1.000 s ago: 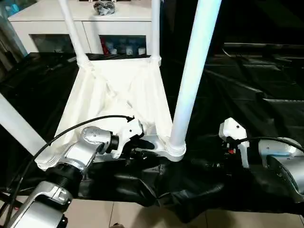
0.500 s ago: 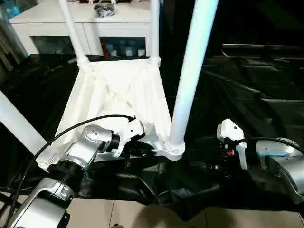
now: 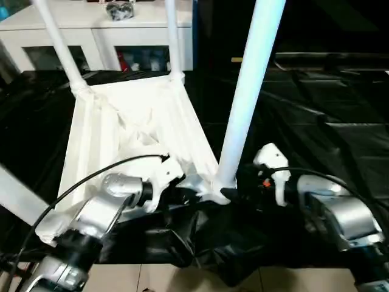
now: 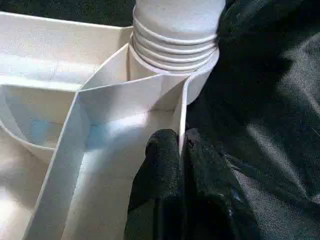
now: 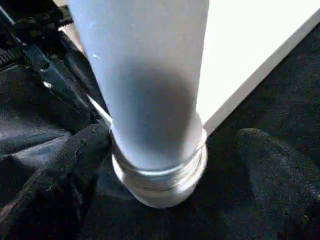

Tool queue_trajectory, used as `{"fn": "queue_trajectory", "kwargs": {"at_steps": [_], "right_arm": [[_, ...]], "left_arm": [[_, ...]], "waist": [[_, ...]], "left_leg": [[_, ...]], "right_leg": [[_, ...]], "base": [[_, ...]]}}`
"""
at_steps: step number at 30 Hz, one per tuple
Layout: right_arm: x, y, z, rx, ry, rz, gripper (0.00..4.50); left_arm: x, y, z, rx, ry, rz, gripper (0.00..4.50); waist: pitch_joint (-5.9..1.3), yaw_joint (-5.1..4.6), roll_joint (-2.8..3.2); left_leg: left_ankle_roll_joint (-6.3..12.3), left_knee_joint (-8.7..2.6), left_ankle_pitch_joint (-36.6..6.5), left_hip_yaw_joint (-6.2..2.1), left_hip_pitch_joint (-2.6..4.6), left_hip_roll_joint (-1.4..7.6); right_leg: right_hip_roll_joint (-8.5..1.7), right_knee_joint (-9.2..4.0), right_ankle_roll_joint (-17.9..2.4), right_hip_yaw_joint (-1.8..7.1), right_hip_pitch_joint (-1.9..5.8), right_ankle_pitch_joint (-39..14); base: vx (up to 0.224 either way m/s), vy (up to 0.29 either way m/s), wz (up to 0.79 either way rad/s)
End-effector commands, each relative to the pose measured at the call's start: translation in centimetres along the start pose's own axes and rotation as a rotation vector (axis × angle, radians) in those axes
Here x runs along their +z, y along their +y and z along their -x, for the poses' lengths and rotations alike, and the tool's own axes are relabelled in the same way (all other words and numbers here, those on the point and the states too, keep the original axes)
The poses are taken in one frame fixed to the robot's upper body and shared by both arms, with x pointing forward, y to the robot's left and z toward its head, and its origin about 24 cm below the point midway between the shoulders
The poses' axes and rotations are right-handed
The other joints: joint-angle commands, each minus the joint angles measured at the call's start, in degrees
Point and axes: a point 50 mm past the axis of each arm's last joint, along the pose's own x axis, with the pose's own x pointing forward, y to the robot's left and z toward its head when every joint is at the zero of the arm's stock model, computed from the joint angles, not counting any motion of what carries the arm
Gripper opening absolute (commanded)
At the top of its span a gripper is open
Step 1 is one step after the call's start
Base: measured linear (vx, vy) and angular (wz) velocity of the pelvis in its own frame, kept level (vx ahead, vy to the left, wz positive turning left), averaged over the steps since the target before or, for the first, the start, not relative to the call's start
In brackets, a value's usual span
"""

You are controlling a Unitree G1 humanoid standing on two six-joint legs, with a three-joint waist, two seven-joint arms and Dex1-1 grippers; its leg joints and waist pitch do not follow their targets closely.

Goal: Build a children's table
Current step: Rotate leg to tighten

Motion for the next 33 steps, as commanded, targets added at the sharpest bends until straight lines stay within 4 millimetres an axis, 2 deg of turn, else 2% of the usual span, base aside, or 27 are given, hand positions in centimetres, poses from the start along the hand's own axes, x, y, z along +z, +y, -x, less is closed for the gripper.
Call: {"fn": "queue_trajectory", "kwargs": {"at_steps": [1,2,3,4,6,7,10,17,19,22,25,27,30,31,33], "right_arm": [[0.2,-0.6,-0.3,-0.028,0.019,0.028,4.5],[0.2,-0.8,-0.6,-0.023,0.023,0.039,4.5],[0.3,-0.9,-0.7,-0.02,0.021,0.039,4.2],[0.5,-1.0,-0.9,-0.013,0.015,0.04,4.12],[0.8,-1.1,-1.2,-0.004,0.009,0.045,4.07],[0.9,-1.2,-1.3,-0.003,0.008,0.048,4.07],[1.0,-1.2,-1.6,0.02,0.016,0.053,3.69],[0.5,-1.4,-1.9,0.051,0.048,0.072,3.14],[0.4,-1.5,-2.1,0.05,0.044,0.067,2.87],[0.4,-1.7,-2.6,0.02,0.026,0.044,2.83],[0.2,-2.5,-4.2,-0.131,-0.031,-0.073,2.73],[0.1,-2.5,-4.8,-0.171,-0.04,-0.113,2.72],[0.0,-2.3,-7.2,-0.3,-0.037,-0.189,2.72],[-0.1,-2.2,-7.7,-0.334,-0.031,-0.218,2.72],[0.1,-1.8,-9.2,-0.403,-0.019,-0.274,2.72]], "left_arm": [[-0.7,-0.3,0.4,0.025,-0.005,0.04,0.04],[-0.6,-0.5,0.4,0.029,-0.011,0.034,0.04],[-0.5,-0.5,0.4,0.029,-0.015,0.036,0.0],[-0.4,-0.6,0.4,0.025,-0.021,0.037,0.0],[-0.3,-0.6,0.3,0.02,-0.019,0.034,0.0],[-0.3,-0.6,0.3,0.019,-0.015,0.031,0.0],[-0.5,-0.4,0.3,0.014,-0.002,0.026,0.0],[-0.4,0.0,0.6,0.025,0.015,0.02,0.0],[-0.5,0.1,0.6,0.039,0.016,0.028,0.0],[-0.5,0.7,0.6,0.086,0.022,0.042,0.0],[0.0,2.4,0.0,0.257,0.011,0.081,0.0],[0.3,2.8,-0.2,0.298,0.001,0.099,0.0],[1.5,3.7,-1.5,0.397,-0.022,0.144,0.0],[1.8,3.9,-1.8,0.415,-0.029,0.151,0.0],[2.7,4.0,-3.0,0.446,-0.052,0.166,0.0]], "waist": [[-3.59,0.48,-1.66],[-3.53,0.37,-1.9],[-3.36,0.32,-1.83],[-3.44,0.24,-1.87],[-3.44,0.25,-1.96],[-3.43,0.21,-2.2],[-3.5,0.33,-2.45],[-3.43,0.32,-2.52],[-3.34,0.26,-2.57],[-3.26,0.11,-2.59],[-3.15,-0.21,-2.81],[-3.29,-0.39,-2.84],[-3.25,-0.59,-2.71],[-3.28,-0.6,-2.73],[-3.41,-0.66,-2.74]], "left_leg": [[3.93,-3.16,-7.54,-0.01,-0.25,0.74],[3.81,-3.15,-8.01,0.09,-0.16,0.81],[3.47,-3.24,-8.95,0.04,-0.14,0.82],[3.09,-3.24,-9.51,0.07,0.04,0.87],[2.85,-3.29,-9.52,0.06,0.07,0.88],[2.8,-3.3,-9.51,0.09,0.02,0.84],[2.93,-3.23,-8.94,0.14,0.05,0.82],[2.74,-3.2,-9.49,0.11,-0.02,0.79],[2.59,-3.22,-9.98,0.12,0.06,0.79],[2.22,-3.25,-10.91,0.1,0.04,0.67],[1.14,-3.38,-12.57,-0.01,0.17,0.59],[0.19,-3.44,-12.84,-0.2,0.21,0.66],[0.35,-3.34,-13.13,0.07,0.47,0.62],[-0.14,-3.41,-13.16,-0.09,0.32,0.47],[-0.22,-3.4,-12.39,-0.14,0.24,0.5]], "right_leg": [[-2.99,-4.23,-10.84,2.17,3.15,-13.08],[-2.97,-4.42,-10.67,2.19,3.04,-13.7],[-3.04,-4.55,-10.43,2.2,2.94,-15.23],[-2.99,-4.55,-10.2,2.28,2.88,-15.7],[-2.91,-4.51,-10.37,2.36,2.87,-14.61],[-2.87,-4.45,-10.49,2.39,2.9,-13.79],[-2.9,-4.25,-10.98,2.45,3.03,-12.21],[-2.97,-4.35,-10.62,2.43,3.05,-13.98],[-2.92,-4.47,-10.46,2.44,2.97,-14.63],[-2.89,-4.67,-10.15,2.37,2.88,-16.37],[-2.9,-4.97,-9.69,2.23,2.71,-19.58],[-3.04,-4.95,-9.09,2.17,2.79,-20.78],[-2.99,-5.08,-9.78,2.38,2.26,-19.46],[-2.97,-5.08,-9.6,2.18,2.54,-20.19],[-3.05,-4.94,-9.84,2.24,2.63,-18.8]], "base": [[0.0,0.0,0.0],[0.0,0.0,0.0],[0.0,0.0,0.0],[0.0,0.0,0.0],[0.0,0.0,0.0],[0.0,0.0,0.0],[0.0,0.0,0.0],[0.0,0.0,0.0],[0.0,0.0,0.0],[0.0,0.0,0.0],[0.0,0.0,0.0],[0.0,0.0,0.0],[0.0,0.0,0.0],[0.0,0.0,0.0],[0.0,0.0,0.0]]}}
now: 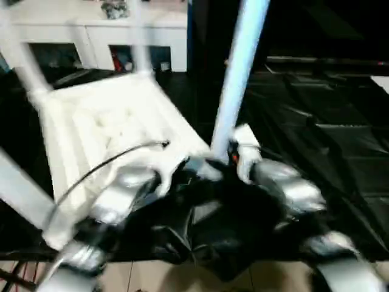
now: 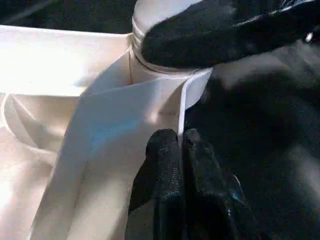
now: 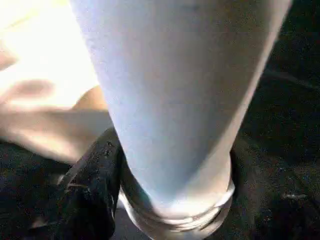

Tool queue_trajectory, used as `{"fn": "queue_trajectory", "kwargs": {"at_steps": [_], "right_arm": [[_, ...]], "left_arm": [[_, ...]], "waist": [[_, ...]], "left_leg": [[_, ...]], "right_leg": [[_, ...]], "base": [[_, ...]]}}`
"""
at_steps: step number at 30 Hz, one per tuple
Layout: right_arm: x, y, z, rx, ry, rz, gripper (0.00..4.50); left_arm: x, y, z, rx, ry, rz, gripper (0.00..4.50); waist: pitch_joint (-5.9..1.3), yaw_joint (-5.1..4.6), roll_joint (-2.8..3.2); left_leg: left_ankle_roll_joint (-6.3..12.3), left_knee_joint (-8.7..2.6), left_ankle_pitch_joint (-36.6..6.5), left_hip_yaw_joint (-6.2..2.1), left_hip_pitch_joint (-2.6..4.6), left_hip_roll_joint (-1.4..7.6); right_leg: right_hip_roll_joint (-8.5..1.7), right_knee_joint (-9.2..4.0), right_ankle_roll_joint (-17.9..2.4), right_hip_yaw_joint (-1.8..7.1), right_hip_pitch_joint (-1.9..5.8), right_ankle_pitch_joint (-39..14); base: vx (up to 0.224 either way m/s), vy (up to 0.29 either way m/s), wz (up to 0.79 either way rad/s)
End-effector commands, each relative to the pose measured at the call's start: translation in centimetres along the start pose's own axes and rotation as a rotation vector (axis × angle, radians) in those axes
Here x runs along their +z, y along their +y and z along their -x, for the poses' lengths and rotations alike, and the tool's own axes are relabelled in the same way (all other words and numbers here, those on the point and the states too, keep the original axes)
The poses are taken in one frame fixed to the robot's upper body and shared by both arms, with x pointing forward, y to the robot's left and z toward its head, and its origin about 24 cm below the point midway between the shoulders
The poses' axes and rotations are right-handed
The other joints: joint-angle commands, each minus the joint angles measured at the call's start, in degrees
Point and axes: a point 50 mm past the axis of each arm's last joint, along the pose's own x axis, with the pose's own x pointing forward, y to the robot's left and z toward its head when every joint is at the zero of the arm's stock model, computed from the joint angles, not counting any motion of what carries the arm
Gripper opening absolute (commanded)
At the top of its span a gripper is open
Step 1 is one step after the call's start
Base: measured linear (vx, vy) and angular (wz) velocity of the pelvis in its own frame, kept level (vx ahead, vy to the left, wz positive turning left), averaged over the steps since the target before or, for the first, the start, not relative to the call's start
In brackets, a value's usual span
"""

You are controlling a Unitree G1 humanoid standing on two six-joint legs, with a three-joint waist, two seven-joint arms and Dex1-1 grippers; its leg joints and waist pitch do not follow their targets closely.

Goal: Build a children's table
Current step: Rotate leg to tighten

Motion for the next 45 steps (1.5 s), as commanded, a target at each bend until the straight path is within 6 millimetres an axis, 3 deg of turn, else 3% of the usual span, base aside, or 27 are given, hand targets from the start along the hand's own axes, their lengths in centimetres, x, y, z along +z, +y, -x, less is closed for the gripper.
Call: {"fn": "queue_trajectory", "kwargs": {"at_steps": [1,4,5,6,8,14,17,18,19,22,24,30,33,45], "right_arm": [[-2.2,0.9,-0.8,-0.041,0.098,-0.046,2.72],[-1.9,2.5,-1.7,0.026,0.073,-0.014,2.72],[-1.9,2.7,-1.7,0.049,0.068,-0.025,3.28],[-1.8,2.7,-1.7,0.061,0.065,-0.043,3.28],[-1.5,2.5,-1.5,0.087,0.05,-0.065,3.48],[-0.7,1.2,-0.1,0.219,0.029,0.063,4.04],[-0.6,0.5,1.7,0.384,0.048,0.185,4.04],[-0.6,0.4,2.2,0.417,0.055,0.206,4.04],[-0.6,0.2,2.6,0.452,0.063,0.227,4.04],[-0.7,-0.2,4.0,0.548,0.092,0.279,4.04],[-0.9,-0.7,4.7,0.582,0.124,0.31,4.04],[-0.6,-0.6,5.8,0.662,0.123,0.304,4.04],[-0.6,-0.4,6.1,0.7,0.131,0.298,4.04],[-1.6,0.3,6.4,0.75,0.15,0.229,2.95]], "left_arm": [[0.7,0.8,-0.3,0.1,-0.038,0.046,0.0],[1.0,-0.1,-1.2,0.053,-0.054,0.031,0.0],[1.0,-0.2,-1.3,0.041,-0.052,0.021,0.0],[1.0,-0.2,-1.3,0.035,-0.05,0.006,0.0],[0.7,-0.2,-1.1,0.017,-0.044,-0.012,0.0],[0.2,-0.5,-0.1,-0.11,-0.066,-0.063,0.0],[-0.4,-0.9,0.9,-0.235,-0.067,-0.105,0.0],[-0.5,-1.1,1.1,-0.271,-0.069,-0.121,0.0],[-0.6,-1.3,1.5,-0.315,-0.068,-0.124,0.0],[-1.0,-1.6,2.3,-0.407,-0.049,-0.141,0.0],[-1.4,-1.4,2.8,-0.445,-0.026,-0.164,0.0],[-1.7,-1.5,3.8,-0.529,-0.016,-0.186,0.0],[-1.6,-1.6,4.0,-0.551,-0.017,-0.187,0.0],[-1.9,-1.7,3.9,-0.553,-0.018,-0.177,0.0]], "waist": [[-3.63,0.41,-0.57],[-3.79,0.74,-0.52],[-3.83,0.75,-0.57],[-3.8,0.94,-0.55],[-3.69,1.01,-0.82],[-3.5,1.13,-0.58],[-3.59,1.78,-0.6],[-3.59,1.87,-0.61],[-3.68,2.12,0.0],[-3.69,2.44,-0.22],[-3.64,2.86,-0.11],[-3.59,2.82,-0.31],[-3.67,2.83,-0.19],[-3.61,2.82,-0.16]], "left_leg": [[0.08,-3.64,-11.84,0.0,0.25,0.5],[1.16,-3.56,-10.5,0.09,0.11,0.57],[1.43,-3.57,-10.13,0.09,0.02,0.56],[2.02,-3.64,-9.53,0.11,-0.02,0.59],[2.19,-3.67,-10.68,0.14,-0.02,0.59],[1.66,-3.84,-12.81,-0.01,0.09,0.78],[2.32,-3.8,-12.14,-0.02,0.18,1.0],[2.98,-3.83,-11.23,0.03,0.07,1.09],[2.88,-3.76,-11.08,0.02,0.31,1.13],[3.32,-3.78,-10.82,0.16,0.32,1.21],[3.21,-3.77,-11.78,0.29,0.74,1.3],[2.39,-3.95,-12.22,0.09,0.35,1.19],[2.76,-3.84,-11.09,0.15,0.38,1.22],[1.95,-3.97,-12.05,0.08,0.44,1.21]], "right_leg": [[-3.02,-4.93,-10.2,2.27,2.47,-17.42],[-3.09,-4.65,-10.86,2.3,2.79,-13.55],[-3.03,-4.54,-10.96,2.28,2.89,-12.88],[-3.01,-4.47,-11.22,2.27,2.99,-11.7],[-3.07,-4.67,-10.98,2.23,3.0,-13.42],[-3.19,-5.08,-9.88,2.18,2.8,-17.82],[-3.21,-4.92,-10.03,2.27,2.82,-15.91],[-3.12,-4.56,-11.0,2.34,2.83,-13.16],[-3.17,-4.47,-11.3,2.35,2.78,-12.54],[-2.99,-4.12,-12.82,2.35,2.88,-9.69],[-3.01,-4.28,-13.16,2.39,2.56,-10.59],[-3.13,-4.34,-12.23,2.45,2.98,-12.34],[-3.0,-4.12,-12.86,2.44,2.95,-10.16],[-3.04,-4.33,-12.62,2.43,2.85,-12.07]], "base": [[0.0,0.0,0.0],[0.0,0.0,0.0],[0.0,0.0,0.0],[0.0,0.0,0.0],[0.0,0.0,0.0],[0.0,0.0,0.0],[0.0,0.0,0.0],[0.0,0.0,0.0],[0.0,0.0,0.0],[0.0,0.0,0.0],[0.0,0.0,0.0],[0.0,0.0,0.0],[0.0,0.0,0.0],[0.0,0.0,0.0]]}}
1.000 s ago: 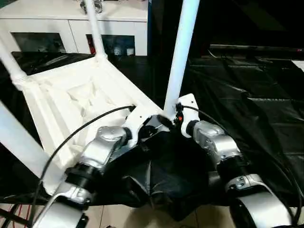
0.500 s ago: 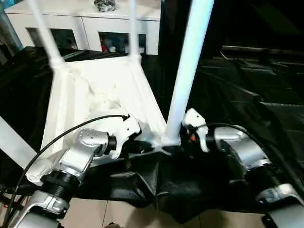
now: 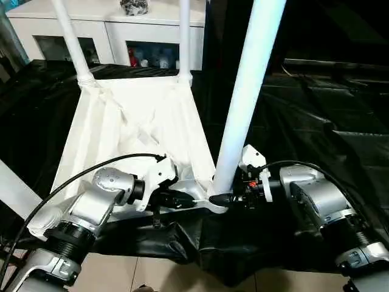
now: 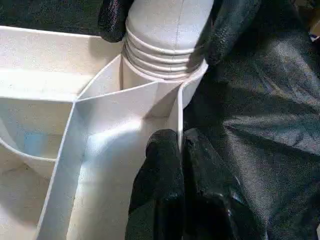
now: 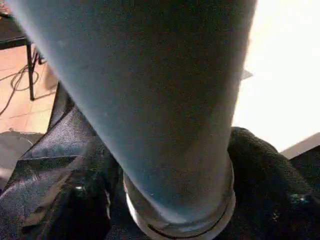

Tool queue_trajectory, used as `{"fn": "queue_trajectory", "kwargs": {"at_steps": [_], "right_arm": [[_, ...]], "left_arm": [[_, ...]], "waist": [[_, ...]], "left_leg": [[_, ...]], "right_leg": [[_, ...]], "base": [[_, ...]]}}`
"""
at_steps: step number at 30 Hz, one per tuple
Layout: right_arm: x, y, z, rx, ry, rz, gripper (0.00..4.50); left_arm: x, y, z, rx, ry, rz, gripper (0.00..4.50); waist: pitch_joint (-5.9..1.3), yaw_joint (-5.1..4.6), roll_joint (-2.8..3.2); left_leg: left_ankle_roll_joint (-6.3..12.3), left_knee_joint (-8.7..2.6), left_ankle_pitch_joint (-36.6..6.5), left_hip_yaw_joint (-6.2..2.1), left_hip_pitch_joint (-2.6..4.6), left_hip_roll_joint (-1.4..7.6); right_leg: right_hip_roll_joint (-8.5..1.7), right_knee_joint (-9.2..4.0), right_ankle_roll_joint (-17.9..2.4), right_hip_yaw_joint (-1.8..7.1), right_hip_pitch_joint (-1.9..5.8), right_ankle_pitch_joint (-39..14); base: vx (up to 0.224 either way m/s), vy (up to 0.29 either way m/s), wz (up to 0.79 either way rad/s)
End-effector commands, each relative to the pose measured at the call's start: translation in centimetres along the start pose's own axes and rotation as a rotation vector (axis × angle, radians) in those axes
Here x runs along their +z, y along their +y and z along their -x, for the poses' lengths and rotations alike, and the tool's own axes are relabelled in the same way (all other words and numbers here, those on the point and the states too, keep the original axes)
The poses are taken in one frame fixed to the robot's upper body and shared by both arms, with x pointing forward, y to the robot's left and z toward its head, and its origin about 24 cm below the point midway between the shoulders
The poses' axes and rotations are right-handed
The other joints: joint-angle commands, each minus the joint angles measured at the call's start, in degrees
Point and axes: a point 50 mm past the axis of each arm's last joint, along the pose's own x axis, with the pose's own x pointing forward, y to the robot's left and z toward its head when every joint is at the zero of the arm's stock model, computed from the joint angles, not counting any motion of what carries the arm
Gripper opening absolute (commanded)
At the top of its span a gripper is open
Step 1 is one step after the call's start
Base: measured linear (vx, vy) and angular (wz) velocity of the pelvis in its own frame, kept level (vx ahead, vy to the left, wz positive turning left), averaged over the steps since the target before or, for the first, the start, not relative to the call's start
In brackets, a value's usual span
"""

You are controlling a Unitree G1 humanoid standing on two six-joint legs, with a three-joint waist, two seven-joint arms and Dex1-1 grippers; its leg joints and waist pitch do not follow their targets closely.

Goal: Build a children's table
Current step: Rotate leg to tighten

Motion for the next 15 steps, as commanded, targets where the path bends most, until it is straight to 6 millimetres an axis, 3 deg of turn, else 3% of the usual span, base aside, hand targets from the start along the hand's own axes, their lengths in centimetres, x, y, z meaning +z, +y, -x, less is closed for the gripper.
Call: {"fn": "queue_trajectory", "kwargs": {"at_steps": [1,4,8,9,10,11,12,13,15], "right_arm": [[-0.1,0.7,-0.6,0.046,-0.001,-0.006,2.95],[-0.2,0.7,-0.9,0.032,-0.014,-0.027,2.76],[-0.9,0.4,-2.5,-0.094,-0.055,-0.087,2.67],[-0.9,0.4,-2.7,-0.113,-0.06,-0.095,2.67],[-0.9,0.4,-2.7,-0.113,-0.06,-0.095,2.67],[-1.3,-0.4,-4.3,-0.269,-0.089,-0.177,2.66],[-1.4,-0.5,-4.7,-0.303,-0.094,-0.2,2.66],[-1.4,-0.6,-5.1,-0.331,-0.098,-0.22,2.66],[-1.3,-1.1,-6.2,-0.433,-0.106,-0.284,2.66]], "left_arm": [[0.7,-0.4,-1.1,-0.04,-0.04,-0.015,0.0],[0.7,-0.1,-1.2,-0.006,-0.044,-0.009,0.0],[1.6,1.5,-2.1,0.168,-0.082,0.016,0.0],[1.7,1.6,-2.2,0.189,-0.085,0.019,0.0],[1.7,1.6,-2.2,0.189,-0.085,0.019,0.0],[2.5,2.8,-3.3,0.313,-0.095,0.063,0.0],[2.7,3.0,-3.6,0.342,-0.098,0.078,0.0],[2.9,3.2,-3.8,0.367,-0.101,0.091,0.0],[3.7,3.6,-4.8,0.423,-0.122,0.125,0.0]], "waist": [[-3.58,-0.14,-0.12],[-3.55,-0.15,-0.15],[-3.15,-0.4,-0.32],[-2.99,-0.57,-0.45],[-2.99,-0.57,-0.45],[-2.83,-0.85,-0.57],[-2.63,-1.01,-0.53],[-2.74,-1.23,-0.65],[-2.82,-1.7,-0.55]], "left_leg": [[1.99,-3.87,-11.81,0.1,0.54,1.19],[1.97,-3.9,-11.99,0.09,0.54,1.19],[1.13,-4.1,-14.49,0.1,0.68,1.08],[0.4,-4.12,-15.89,-0.02,0.84,0.85],[0.4,-4.12,-15.89,-0.02,0.84,0.85],[-0.02,-4.19,-16.78,-0.07,0.81,0.77],[-0.3,-4.13,-17.89,-0.02,1.1,0.61],[-0.78,-3.94,-18.99,-0.27,1.28,0.39],[-0.87,-4.1,-19.24,-0.65,0.99,0.32]], "right_leg": [[-3.0,-4.12,-12.41,2.47,2.91,-11.9],[-2.98,-4.14,-12.37,2.44,2.91,-12.01],[-3.04,-4.87,-10.85,2.51,2.67,-17.58],[-3.17,-5.34,-9.27,2.36,2.5,-22.5],[-3.17,-5.34,-9.27,2.36,2.5,-22.5],[-3.21,-5.65,-8.1,2.32,2.28,-25.67],[-3.15,-6.02,-7.59,2.21,1.94,-27.98],[-3.34,-6.43,-6.03,1.88,2.07,-32.24],[-3.37,-6.83,-4.2,1.49,2.2,-34.25]], "base": [[0.0,0.0,0.0],[0.0,0.0,0.0],[0.0,0.0,0.0],[0.0,0.0,0.0],[0.0,0.0,0.0],[0.0,0.0,0.0],[0.0,0.0,0.0],[0.0,0.0,0.0],[0.0,0.0,0.0]]}}
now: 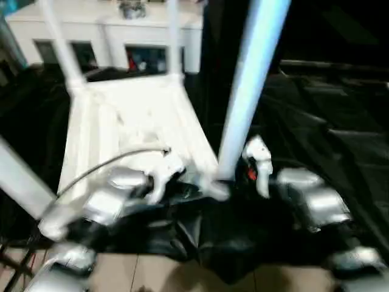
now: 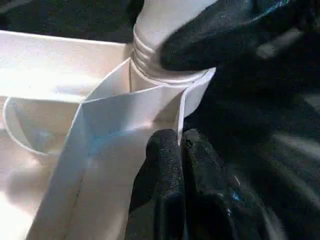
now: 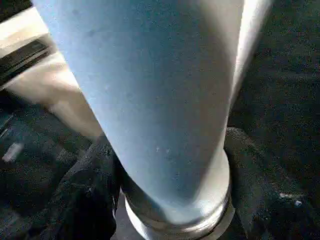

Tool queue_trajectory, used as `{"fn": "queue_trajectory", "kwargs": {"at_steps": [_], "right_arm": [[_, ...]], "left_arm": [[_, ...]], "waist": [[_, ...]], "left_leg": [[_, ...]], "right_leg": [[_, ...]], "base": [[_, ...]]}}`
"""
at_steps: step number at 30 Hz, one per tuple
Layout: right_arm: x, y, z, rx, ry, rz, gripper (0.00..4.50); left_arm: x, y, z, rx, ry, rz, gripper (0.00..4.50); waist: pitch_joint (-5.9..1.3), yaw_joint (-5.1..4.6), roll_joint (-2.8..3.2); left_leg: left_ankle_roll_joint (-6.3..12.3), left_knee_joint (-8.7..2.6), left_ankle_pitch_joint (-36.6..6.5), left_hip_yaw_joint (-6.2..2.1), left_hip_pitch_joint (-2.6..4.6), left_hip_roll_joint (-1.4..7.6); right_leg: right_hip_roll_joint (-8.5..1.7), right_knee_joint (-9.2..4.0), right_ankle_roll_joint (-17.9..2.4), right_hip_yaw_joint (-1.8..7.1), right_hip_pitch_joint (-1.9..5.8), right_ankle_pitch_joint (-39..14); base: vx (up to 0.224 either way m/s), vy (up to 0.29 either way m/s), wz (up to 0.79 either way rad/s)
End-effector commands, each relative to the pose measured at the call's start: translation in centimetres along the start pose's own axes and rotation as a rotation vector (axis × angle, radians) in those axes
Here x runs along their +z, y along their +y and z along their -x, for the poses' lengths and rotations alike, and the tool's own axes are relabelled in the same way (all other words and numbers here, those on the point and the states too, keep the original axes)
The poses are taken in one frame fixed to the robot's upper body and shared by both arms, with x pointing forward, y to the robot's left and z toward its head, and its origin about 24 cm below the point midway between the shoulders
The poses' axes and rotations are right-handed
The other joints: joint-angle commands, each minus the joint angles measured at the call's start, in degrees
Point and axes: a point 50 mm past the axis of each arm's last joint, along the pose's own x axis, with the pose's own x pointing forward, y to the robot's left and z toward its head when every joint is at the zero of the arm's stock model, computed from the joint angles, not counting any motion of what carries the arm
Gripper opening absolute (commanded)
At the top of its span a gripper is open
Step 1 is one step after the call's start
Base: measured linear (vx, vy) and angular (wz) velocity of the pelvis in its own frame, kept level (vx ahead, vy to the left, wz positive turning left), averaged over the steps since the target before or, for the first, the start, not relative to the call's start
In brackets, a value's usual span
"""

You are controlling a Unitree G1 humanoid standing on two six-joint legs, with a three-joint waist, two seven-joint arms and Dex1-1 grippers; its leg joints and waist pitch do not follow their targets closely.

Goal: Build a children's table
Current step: Rotate leg to tighten

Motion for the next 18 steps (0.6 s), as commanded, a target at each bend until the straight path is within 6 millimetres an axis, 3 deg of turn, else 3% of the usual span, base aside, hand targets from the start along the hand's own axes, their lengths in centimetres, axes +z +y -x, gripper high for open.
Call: {"fn": "queue_trajectory", "kwargs": {"at_steps": [1,5,7,11,15,18], "right_arm": [[-2.0,3.2,-2.6,0.055,0.088,-0.064,2.66],[-1.6,3.2,-3.7,-0.048,0.087,-0.052,2.66],[-1.2,3.2,-3.8,-0.025,0.061,-0.056,3.22],[-0.4,3.5,-3.5,0.082,0.011,-0.09,3.57],[0.1,3.2,-2.0,0.243,0.02,0.007,3.93],[-0.1,2.9,-1.1,0.314,0.042,0.049,4.06]], "left_arm": [[2.4,-0.1,-1.5,0.095,-0.082,0.022,0.0],[2.9,-1.0,-2.5,0.063,-0.089,0.002,0.0],[2.8,-1.3,-2.5,0.035,-0.088,-0.024,0.0],[2.4,-1.6,-2.0,-0.028,-0.077,-0.062,0.0],[1.6,-1.7,-0.7,-0.128,-0.059,-0.106,0.0],[1.2,-1.9,0.0,-0.189,-0.051,-0.143,0.0]], "waist": [[-2.84,-0.23,-0.28],[-2.98,-0.8,-0.21],[-3.04,-0.68,-0.36],[-3.11,-0.49,-0.43],[-3.32,-0.24,-0.62],[-3.72,0.11,-0.47]], "left_leg": [[-0.85,-4.16,-19.3,-0.61,0.32,0.42],[-0.34,-4.26,-20.03,-0.68,0.23,0.43],[0.36,-4.32,-19.61,-0.47,0.21,0.54],[1.2,-4.39,-17.84,-0.31,-0.02,0.76],[1.86,-4.36,-15.41,-0.25,-0.29,0.94],[3.35,-3.95,-10.85,0.13,-0.26,1.07]], "right_leg": [[-3.39,-6.66,-4.55,1.59,1.73,-33.57],[-3.22,-6.66,-5.14,1.58,1.63,-31.28],[-3.14,-6.48,-6.0,1.83,1.57,-28.29],[-3.18,-5.86,-8.05,2.16,1.87,-23.51],[-3.28,-5.34,-9.13,2.25,2.32,-20.59],[-3.17,-4.43,-11.79,2.51,2.44,-11.57]], "base": [[0.0,0.0,0.0],[0.0,0.0,0.0],[0.0,0.0,0.0],[0.0,0.0,0.0],[0.0,0.0,0.0],[0.018,-0.004,0.01]]}}
